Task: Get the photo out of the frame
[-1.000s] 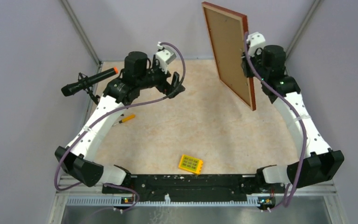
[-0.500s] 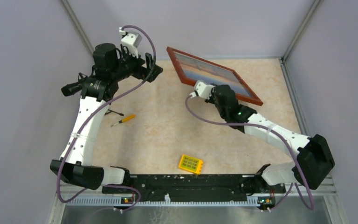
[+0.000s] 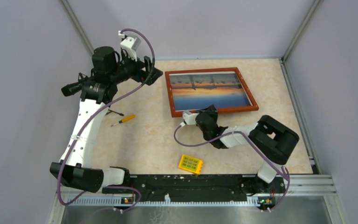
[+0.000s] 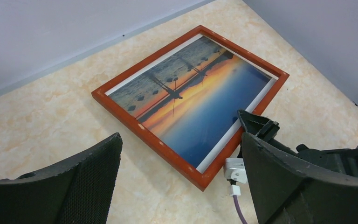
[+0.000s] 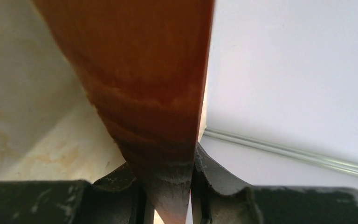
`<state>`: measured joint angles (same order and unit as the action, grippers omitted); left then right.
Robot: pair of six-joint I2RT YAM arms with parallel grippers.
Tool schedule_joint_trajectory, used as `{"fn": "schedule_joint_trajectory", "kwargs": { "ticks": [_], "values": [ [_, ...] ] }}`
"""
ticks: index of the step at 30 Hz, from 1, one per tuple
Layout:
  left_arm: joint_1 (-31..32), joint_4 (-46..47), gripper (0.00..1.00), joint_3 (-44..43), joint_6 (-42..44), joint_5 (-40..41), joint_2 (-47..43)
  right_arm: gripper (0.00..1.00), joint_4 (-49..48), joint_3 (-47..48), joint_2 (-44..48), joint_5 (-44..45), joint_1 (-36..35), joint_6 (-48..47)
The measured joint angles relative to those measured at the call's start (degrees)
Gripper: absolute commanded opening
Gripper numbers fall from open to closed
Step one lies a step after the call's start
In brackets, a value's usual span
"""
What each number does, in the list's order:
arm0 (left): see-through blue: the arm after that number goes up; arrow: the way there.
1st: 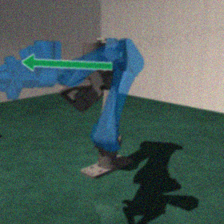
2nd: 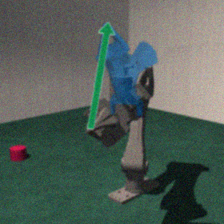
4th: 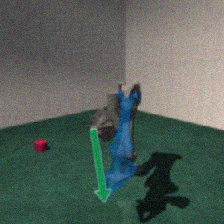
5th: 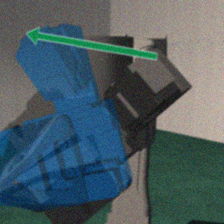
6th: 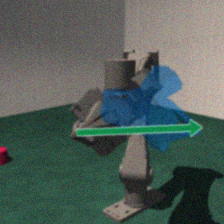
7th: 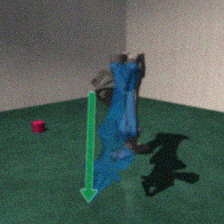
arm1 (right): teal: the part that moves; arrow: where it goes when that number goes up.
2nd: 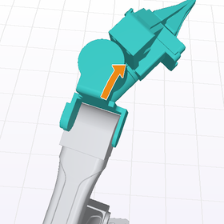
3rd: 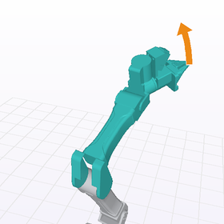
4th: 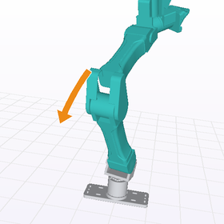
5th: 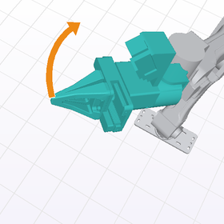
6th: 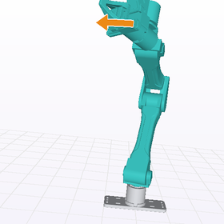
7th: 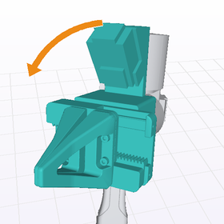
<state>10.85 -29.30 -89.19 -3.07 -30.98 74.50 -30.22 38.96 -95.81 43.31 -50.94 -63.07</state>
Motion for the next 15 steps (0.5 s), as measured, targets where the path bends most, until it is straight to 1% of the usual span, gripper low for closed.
{"fn": "schedule_joint_trajectory", "kwargs": {
  "ticks": [3, 4, 6, 8, 14, 15],
  "values": [
    [-0.07, 0.17, 0.99, 1.46, 0.2, -0.28, -0.28, 0.01, -2.01, -0.07, -3.5, 0.68, -0.33, -0.59],
    [-0.11, 0.17, 0.99, 1.81, 0.26, -0.31, -0.35, 0.04, -2.16, -0.07, -4.17, 0.63, -0.33, -0.33],
    [-0.26, 0.2, 0.99, 2.25, 0.48, -0.35, -0.39, 0.17, -1.7, 0.04, -4.9, 0.42, -0.35, 0.66],
    [-0.48, 0.22, 0.99, 2.6, 0.74, -0.52, -0.48, 0.23, -0.17, 0.48, -5.16, -0.13, -0.44, 2.21],
    [-0.76, 0.57, 0.99, 4.81, 1.57, -1.51, -0.92, 0.3, 5.88, 3.08, -6.19, -1.95, -0.72, 7.39],
    [-0.79, 0.61, 0.99, 5.09, 1.7, -1.66, -0.92, 0.33, 6.78, 3.34, -6.58, -2.49, -0.72, 8.28]
  ]
}}
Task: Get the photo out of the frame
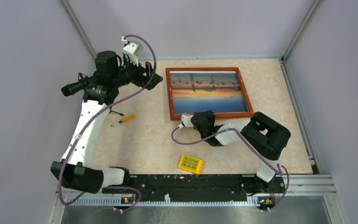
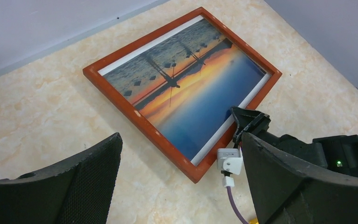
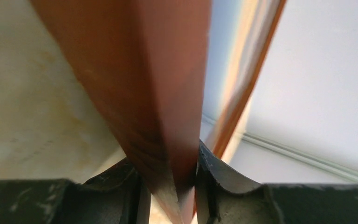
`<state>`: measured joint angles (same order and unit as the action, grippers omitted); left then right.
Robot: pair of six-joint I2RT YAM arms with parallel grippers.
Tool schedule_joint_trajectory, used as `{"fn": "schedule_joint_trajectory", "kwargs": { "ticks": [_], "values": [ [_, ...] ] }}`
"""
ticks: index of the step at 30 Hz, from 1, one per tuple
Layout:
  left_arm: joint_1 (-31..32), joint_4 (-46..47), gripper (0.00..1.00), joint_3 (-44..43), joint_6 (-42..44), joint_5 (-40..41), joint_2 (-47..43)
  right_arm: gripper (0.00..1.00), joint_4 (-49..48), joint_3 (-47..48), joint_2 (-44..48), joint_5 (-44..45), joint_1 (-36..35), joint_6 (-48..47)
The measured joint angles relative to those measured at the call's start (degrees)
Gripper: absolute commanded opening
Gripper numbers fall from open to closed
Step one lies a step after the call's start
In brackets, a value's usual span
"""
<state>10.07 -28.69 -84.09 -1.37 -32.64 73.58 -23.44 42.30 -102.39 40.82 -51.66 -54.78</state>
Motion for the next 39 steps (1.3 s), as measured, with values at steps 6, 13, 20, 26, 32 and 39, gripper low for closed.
{"fn": "schedule_joint_trajectory", "kwargs": {
  "ticks": [6, 13, 20, 26, 32, 39],
  "values": [
    [-0.22, 0.0, 0.99, 0.5, 0.07, -0.94, -0.09, 0.6, 8.72, 3.34, -2.32, -3.37, -0.26, 6.36],
    [-0.26, -0.04, 0.99, 0.5, 1.01, -1.51, -0.15, 0.93, 16.48, 9.25, 0.15, -11.76, -0.44, 13.55],
    [-0.26, -1.97, 0.99, 0.2, 3.65, -2.75, 1.16, 0.99, 30.6, 11.52, 6.05, -27.32, -0.9, 18.88],
    [0.2, -3.58, 0.99, 0.09, 6.51, -4.31, 3.89, 0.99, 43.36, 16.59, 11.72, -46.01, 6.64, 23.15],
    [5.81, -6.29, 0.99, 0.33, 11.65, -2.89, 6.25, 0.99, 46.4, 27.47, 12.02, -61.09, 28.96, 27.98],
    [18.18, -6.95, 0.99, 6.95, 19.96, 5.88, 10.86, 0.99, 46.14, 44.74, -2.69, -68.57, 42.6, 33.59]
  ]
}}
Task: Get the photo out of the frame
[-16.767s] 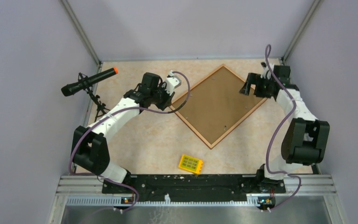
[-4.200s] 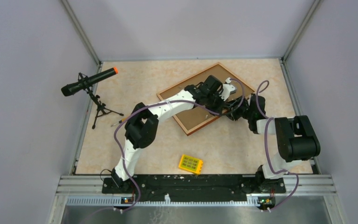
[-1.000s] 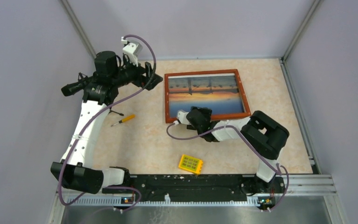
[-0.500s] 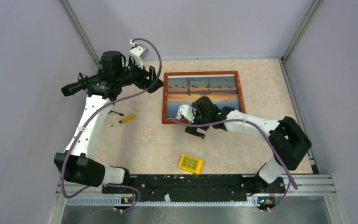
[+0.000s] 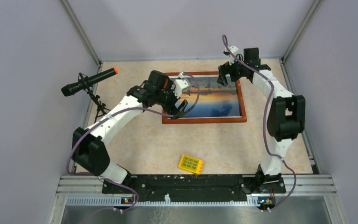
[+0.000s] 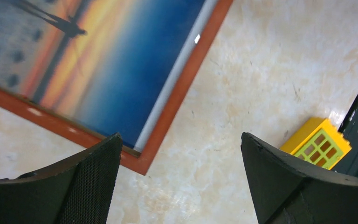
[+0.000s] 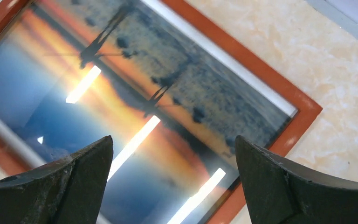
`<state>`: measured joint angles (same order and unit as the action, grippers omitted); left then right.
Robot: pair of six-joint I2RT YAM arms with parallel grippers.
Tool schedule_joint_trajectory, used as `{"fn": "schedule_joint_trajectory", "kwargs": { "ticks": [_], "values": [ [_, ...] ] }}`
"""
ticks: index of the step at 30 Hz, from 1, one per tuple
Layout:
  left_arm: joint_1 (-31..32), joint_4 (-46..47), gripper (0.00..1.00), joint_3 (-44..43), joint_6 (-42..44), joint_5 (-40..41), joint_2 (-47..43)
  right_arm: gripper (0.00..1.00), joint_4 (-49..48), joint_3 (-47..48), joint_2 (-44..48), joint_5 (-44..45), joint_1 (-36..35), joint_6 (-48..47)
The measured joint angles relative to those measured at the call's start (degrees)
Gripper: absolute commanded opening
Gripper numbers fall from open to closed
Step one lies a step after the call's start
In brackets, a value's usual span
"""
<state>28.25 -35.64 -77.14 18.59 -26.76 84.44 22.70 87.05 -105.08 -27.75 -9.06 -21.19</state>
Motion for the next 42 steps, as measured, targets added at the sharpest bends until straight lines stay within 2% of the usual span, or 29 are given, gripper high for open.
{"fn": "schedule_joint_trajectory", "kwargs": {
  "ticks": [4, 8, 13, 16, 19, 22, 25, 27, 35, 42],
  "values": [
    [4.0, -0.57, 0.99, 4.28, 2.84, 3.28, 4.81, 0.99, -0.07, 11.02, -12.13, -1.46, 2.05, 3.43],
    [4.42, -1.49, 0.99, 5.92, 4.2, 3.82, 8.59, 0.99, 1.55, 24.85, -23.93, -1.86, 2.16, 6.45],
    [4.76, -1.09, 0.99, 8.22, 5.7, 3.1, 9.09, 0.99, 2.43, 42.93, -36.85, -1.11, 2.12, 8.9],
    [5.27, -0.63, 0.99, 10.25, 6.36, 2.36, 9.18, 0.99, 2.12, 48.46, -41.11, -0.13, 2.12, 9.68],
    [5.7, -0.15, 0.99, 11.85, 6.69, 1.75, 10.12, 0.98, 0.46, 48.98, -42.91, 1.16, 2.12, 10.82],
    [6.16, 1.01, 0.99, 13.07, 6.67, 1.27, 11.56, 0.89, -0.74, 48.98, -44.37, 2.29, 2.12, 11.52],
    [6.45, 1.97, 0.99, 13.64, 6.62, 0.9, 13.0, 0.68, -0.85, 48.98, -45.75, 3.96, 2.12, 11.85],
    [6.54, 2.51, 0.99, 13.86, 6.6, 0.87, 13.6, 0.6, -0.92, 48.98, -46.69, 4.81, 2.12, 11.87],
    [6.62, 4.28, 0.99, 14.05, 6.03, 1.38, 13.97, 0.4, -0.35, 49.24, -46.84, 12.76, 2.01, 6.99],
    [6.62, 5.51, 0.99, 14.16, 5.09, 3.65, 14.84, 0.24, 3.63, 49.68, -46.99, 14.93, 2.01, 1.36]
  ]
}}
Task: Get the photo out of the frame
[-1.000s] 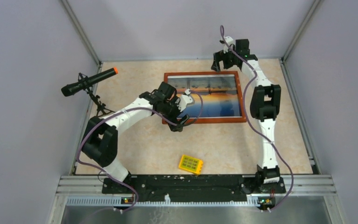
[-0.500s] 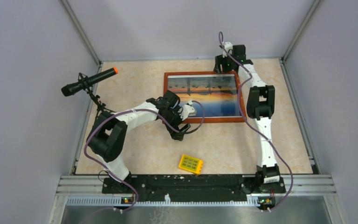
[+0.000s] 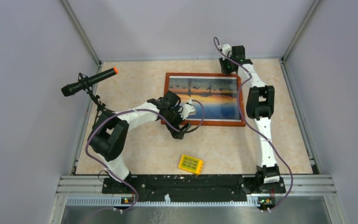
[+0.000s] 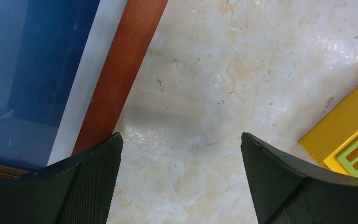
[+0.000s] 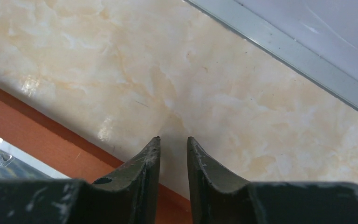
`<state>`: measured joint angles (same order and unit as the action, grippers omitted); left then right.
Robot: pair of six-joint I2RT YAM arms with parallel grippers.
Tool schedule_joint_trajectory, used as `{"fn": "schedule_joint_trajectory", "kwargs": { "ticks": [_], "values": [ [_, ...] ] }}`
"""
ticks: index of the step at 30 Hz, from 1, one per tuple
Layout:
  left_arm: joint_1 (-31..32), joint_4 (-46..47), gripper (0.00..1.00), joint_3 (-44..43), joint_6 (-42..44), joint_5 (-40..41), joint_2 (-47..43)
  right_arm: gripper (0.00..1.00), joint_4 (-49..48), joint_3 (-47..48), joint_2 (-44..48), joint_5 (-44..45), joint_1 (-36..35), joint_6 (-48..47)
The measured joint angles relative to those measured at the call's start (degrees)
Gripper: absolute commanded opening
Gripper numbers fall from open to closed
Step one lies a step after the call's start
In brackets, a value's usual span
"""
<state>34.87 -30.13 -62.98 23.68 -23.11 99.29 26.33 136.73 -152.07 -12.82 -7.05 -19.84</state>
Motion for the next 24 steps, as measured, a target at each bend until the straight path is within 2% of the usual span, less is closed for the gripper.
{"fn": "schedule_joint_trajectory", "kwargs": {
  "ticks": [3, 7, 16, 19, 24],
  "values": [
    [0.0, 0.72, 0.99, 0.81, -0.5, 0.98, 0.0, 0.18, 1.29, 0.22, 0.02, -0.2, -0.13, -2.19],
    [-0.52, 1.92, 0.99, 1.77, -1.75, 2.8, 0.31, 0.17, 2.27, -0.98, 0.94, -0.28, -0.22, -4.26],
    [-7.69, 5.35, 0.99, -2.84, -3.41, 2.82, 4.79, 0.1, 6.01, -9.44, 6.91, 1.07, 0.92, -7.8],
    [-8.52, 5.92, 0.99, -6.12, -2.8, 3.61, 7.48, 0.09, 6.4, -14.08, 9.81, 0.57, 1.73, -8.52],
    [-9.86, 5.38, 0.99, -13.4, -1.95, 4.39, 12.94, 0.1, 6.45, -27.39, 18.14, -1.4, 3.56, -8.94]
  ]
}}
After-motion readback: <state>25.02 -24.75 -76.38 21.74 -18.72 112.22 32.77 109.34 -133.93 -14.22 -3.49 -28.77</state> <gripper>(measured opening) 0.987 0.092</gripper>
